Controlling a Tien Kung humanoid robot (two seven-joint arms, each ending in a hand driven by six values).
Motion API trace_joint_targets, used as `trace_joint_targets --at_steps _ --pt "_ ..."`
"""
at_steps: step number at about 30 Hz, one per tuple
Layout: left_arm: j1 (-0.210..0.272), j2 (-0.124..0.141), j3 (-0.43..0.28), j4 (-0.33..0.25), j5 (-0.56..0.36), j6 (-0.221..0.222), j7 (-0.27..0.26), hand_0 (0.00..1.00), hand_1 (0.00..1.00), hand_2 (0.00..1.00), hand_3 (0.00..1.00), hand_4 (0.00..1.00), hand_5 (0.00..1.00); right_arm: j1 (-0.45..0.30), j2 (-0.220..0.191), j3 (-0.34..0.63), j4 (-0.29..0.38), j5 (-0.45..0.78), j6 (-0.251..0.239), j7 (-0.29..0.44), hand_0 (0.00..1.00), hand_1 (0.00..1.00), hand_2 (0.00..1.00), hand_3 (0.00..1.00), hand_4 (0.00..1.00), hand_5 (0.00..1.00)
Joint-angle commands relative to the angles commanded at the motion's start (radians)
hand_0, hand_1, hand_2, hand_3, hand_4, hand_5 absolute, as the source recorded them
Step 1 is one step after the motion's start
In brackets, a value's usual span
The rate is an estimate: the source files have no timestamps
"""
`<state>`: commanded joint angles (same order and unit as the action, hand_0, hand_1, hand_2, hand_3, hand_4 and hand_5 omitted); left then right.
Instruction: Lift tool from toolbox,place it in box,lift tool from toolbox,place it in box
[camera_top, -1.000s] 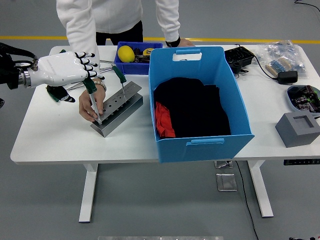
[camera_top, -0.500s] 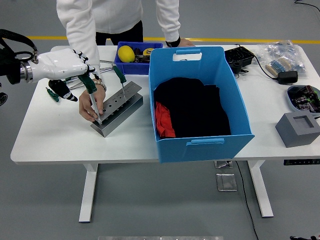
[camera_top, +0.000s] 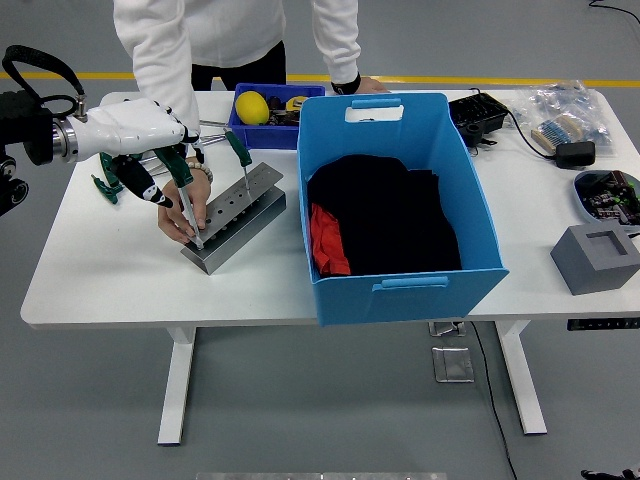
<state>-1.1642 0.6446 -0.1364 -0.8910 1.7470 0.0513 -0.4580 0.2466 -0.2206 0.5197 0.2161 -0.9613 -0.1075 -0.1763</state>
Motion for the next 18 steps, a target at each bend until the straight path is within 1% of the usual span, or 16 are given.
trace_joint_targets --at_steps 1,2,7,8,13,14,18 --pt "0.001 -0.001 0.0 0.002 -0.004 -0.001 0.0 0.724 0.53 0.48 0.64 0.998 0.363 0.0 0.0 0.0 0.0 0.0 0.0 0.0 0.649 0.604 0.673 0.536 0.786 0.596" --pt "0.001 -0.002 0.0 0.004 -0.006 -0.003 0.001 0.654 0.45 0.415 0.586 0.998 0.383 0.0 0.0 0.0 0.0 0.0 0.0 0.0 0.65 0.604 0.673 0.536 0.786 0.596" --pt "0.004 -0.007 0.002 0.01 -0.02 -0.009 0.004 0.654 0.45 0.415 0.586 0.998 0.383 0.001 0.0 0.001 0.0 -0.001 0.0 0.0 0.65 0.604 0.673 0.536 0.786 0.596" --pt "0.004 -0.008 0.002 0.011 -0.022 -0.01 0.004 0.567 0.389 0.357 0.533 0.998 0.474 0.001 0.0 0.001 0.0 -0.002 0.0 0.0 0.648 0.604 0.673 0.536 0.786 0.596" --pt "0.006 -0.013 0.001 0.02 -0.039 -0.009 0.005 0.567 0.389 0.357 0.533 0.998 0.474 0.002 -0.001 0.003 0.0 -0.005 0.001 -0.001 0.648 0.604 0.673 0.536 0.786 0.596" --pt "0.008 -0.015 0.0 0.022 -0.037 -0.005 0.004 0.506 0.359 0.343 0.517 0.998 0.526 0.002 -0.001 0.003 0.0 -0.005 0.001 -0.001 0.648 0.604 0.673 0.536 0.786 0.596" --pt "0.011 -0.032 -0.007 0.038 -0.029 0.001 0.004 0.506 0.359 0.343 0.517 0.998 0.526 0.004 0.0 0.012 0.0 -0.022 0.004 -0.003 0.648 0.604 0.673 0.536 0.786 0.596"
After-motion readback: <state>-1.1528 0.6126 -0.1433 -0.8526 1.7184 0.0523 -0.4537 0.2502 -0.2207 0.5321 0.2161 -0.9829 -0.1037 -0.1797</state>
